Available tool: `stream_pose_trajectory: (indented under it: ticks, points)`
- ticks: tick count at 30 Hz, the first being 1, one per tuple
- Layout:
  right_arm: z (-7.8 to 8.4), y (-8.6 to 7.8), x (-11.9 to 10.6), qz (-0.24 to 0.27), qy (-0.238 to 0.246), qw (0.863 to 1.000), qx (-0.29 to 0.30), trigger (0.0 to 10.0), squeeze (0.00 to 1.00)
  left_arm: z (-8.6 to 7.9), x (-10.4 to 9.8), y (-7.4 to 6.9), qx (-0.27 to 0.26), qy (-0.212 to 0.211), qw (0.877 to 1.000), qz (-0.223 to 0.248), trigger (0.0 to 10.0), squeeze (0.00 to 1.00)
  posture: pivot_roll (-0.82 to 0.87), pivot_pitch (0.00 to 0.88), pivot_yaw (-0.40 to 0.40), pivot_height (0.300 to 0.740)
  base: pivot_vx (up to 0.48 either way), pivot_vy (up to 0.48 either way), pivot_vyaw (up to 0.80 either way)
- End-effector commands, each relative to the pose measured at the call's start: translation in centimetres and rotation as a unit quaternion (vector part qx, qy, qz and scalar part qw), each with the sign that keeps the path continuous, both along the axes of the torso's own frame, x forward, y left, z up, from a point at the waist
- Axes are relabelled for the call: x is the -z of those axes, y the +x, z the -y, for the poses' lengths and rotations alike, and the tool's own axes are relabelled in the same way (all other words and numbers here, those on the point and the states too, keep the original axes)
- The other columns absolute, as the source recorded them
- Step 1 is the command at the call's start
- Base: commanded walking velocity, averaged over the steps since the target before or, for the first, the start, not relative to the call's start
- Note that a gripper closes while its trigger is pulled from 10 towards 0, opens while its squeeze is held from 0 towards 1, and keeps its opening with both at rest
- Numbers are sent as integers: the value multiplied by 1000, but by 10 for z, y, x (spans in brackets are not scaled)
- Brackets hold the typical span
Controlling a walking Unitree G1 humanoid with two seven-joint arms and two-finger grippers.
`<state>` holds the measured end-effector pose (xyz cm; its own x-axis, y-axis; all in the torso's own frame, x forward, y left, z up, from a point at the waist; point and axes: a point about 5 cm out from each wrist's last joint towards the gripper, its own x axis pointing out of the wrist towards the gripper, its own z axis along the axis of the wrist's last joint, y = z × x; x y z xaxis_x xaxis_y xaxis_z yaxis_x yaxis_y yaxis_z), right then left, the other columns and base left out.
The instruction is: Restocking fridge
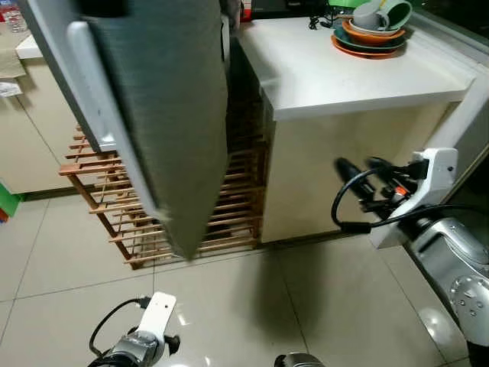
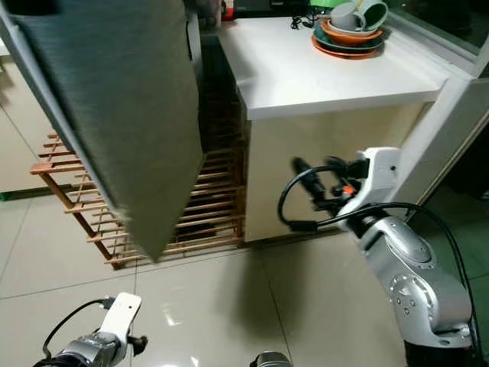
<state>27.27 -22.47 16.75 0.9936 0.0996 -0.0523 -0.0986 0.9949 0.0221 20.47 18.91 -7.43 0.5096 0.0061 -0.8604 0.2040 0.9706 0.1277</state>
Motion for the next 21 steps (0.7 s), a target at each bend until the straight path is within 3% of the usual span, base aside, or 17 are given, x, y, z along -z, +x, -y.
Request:
stream_pose_trajectory:
  ticks: [1, 3, 4, 5, 8, 12, 13, 16, 17, 21]
  points:
    - [8, 1, -7, 34, -27, 998, 44, 10000, 0, 8, -15, 26, 18, -9, 997, 69, 10000, 0, -214, 0, 26, 740, 0, 0, 0]
    - [16, -2, -11, 78, -38, 993, 83, 10000, 0, 15, -32, 46, 45, -14, 987, 151, 10000, 0, -195, 0, 17, 740, 0, 0, 0]
    - [16, -2, -11, 78, -38, 993, 83, 10000, 0, 15, -32, 46, 45, -14, 987, 151, 10000, 0, -195, 0, 17, 740, 0, 0, 0]
    - [21, -6, -8, 96, -43, 988, 117, 10000, 0, 23, -53, 64, 67, -30, 970, 234, 10000, 0, -177, 0, 11, 740, 0, 0, 0]
    - [19, -10, 3, 98, -51, 986, 128, 10000, 0, 34, -96, 87, 75, -71, 924, 368, 10000, 0, -161, 0, 5, 740, 0, 0, 0]
    - [7, -10, 21, 83, -50, 990, 105, 10000, 0, 42, -154, 90, 64, -106, 860, 495, 10000, 0, -133, 0, 4, 740, 0, 0, 0]
    - [4, -10, 24, 81, -49, 990, 100, 10000, 0, 45, -175, 90, 61, -107, 833, 540, 10000, 0, -126, 0, 1, 740, 0, 0, 0]
    - [3, -10, 30, 84, -45, 990, 103, 10000, 0, 49, -198, 89, 67, -86, 796, 595, 10000, 0, -115, 0, -2, 740, 0, 0, 0]
    - [1, -10, 30, 88, -37, 990, 102, 10000, 0, 49, -215, 92, 43, -71, 779, 621, 10000, 0, -108, 0, -3, 740, 0, 0, 0]
    - [-7, -10, 27, 102, -24, 991, 84, 10000, 0, 39, -230, 92, -12, -65, 775, 628, 10000, 0, -114, 0, 5, 740, 0, 0, 0]
